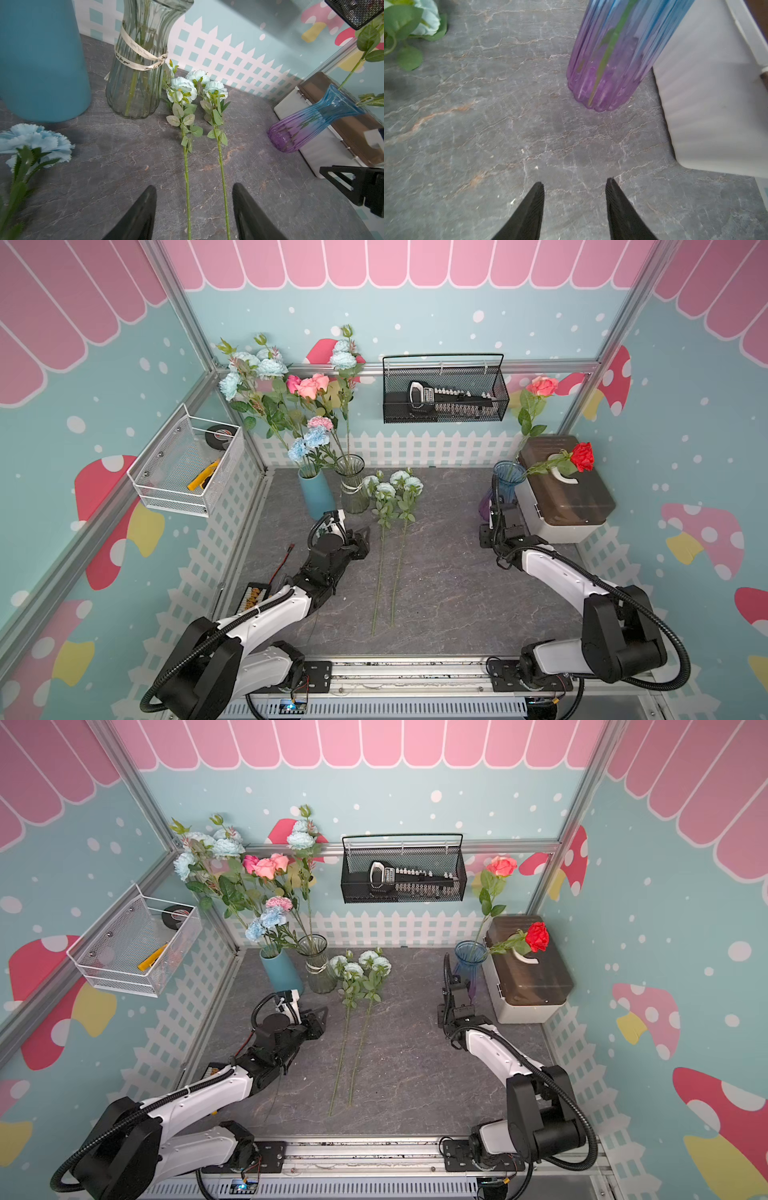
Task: Pick out blue flowers from the vase
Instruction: Pick up the vase from the center of the board.
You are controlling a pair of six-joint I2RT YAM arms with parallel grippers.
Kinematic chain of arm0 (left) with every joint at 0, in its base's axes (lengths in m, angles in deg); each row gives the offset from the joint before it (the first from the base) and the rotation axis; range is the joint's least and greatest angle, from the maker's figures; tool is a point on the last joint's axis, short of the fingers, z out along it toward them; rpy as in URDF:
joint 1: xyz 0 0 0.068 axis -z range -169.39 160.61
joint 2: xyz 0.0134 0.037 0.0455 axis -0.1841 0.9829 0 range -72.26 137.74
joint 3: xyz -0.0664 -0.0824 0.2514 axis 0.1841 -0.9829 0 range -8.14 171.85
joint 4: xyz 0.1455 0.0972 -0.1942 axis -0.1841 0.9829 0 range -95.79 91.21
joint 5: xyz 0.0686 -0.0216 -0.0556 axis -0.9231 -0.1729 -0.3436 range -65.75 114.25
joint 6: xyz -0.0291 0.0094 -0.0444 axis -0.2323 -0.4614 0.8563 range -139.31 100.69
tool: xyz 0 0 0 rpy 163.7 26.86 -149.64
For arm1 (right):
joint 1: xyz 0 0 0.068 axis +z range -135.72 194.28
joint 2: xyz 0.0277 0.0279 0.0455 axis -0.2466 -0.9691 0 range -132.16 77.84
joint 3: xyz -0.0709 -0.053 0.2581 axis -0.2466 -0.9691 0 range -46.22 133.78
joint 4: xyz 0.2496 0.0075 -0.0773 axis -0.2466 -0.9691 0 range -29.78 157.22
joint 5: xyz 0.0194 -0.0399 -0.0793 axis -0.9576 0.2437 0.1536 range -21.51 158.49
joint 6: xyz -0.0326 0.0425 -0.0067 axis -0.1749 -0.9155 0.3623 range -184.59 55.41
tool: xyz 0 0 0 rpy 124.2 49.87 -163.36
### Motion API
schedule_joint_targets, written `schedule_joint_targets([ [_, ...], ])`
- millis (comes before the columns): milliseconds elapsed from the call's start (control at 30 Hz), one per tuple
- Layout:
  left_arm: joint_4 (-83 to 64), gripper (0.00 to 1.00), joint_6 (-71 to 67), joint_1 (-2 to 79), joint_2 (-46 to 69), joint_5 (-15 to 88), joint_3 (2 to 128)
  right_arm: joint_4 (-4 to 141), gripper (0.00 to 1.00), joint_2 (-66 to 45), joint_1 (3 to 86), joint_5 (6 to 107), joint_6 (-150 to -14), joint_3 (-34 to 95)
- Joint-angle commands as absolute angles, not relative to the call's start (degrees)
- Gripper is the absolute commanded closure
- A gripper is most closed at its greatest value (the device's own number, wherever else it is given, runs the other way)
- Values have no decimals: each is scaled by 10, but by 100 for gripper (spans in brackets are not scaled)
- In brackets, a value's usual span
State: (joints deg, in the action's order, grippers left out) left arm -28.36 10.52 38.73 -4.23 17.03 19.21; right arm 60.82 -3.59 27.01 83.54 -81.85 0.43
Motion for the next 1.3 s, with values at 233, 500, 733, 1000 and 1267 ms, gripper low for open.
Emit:
schedule_joint_targets([
  [233, -302, 41, 120, 380, -49, 180, 187, 710, 55, -112, 224, 785, -853, 25],
  [500, -302, 41, 121, 379, -49, 181, 187, 723, 55, -129, 201, 766, -872, 35],
  [733, -281, 41, 114, 379, -77, 190, 189, 726, 56, -106, 197, 707, -882, 15],
  [1000, -90, 41, 66, 382, -180, 158, 266, 814, 56, 41, 266, 626, -912, -116],
  [1267, 131, 41, -32, 374, -97, 118, 480, 812, 56, 97, 318, 683, -850, -151],
])
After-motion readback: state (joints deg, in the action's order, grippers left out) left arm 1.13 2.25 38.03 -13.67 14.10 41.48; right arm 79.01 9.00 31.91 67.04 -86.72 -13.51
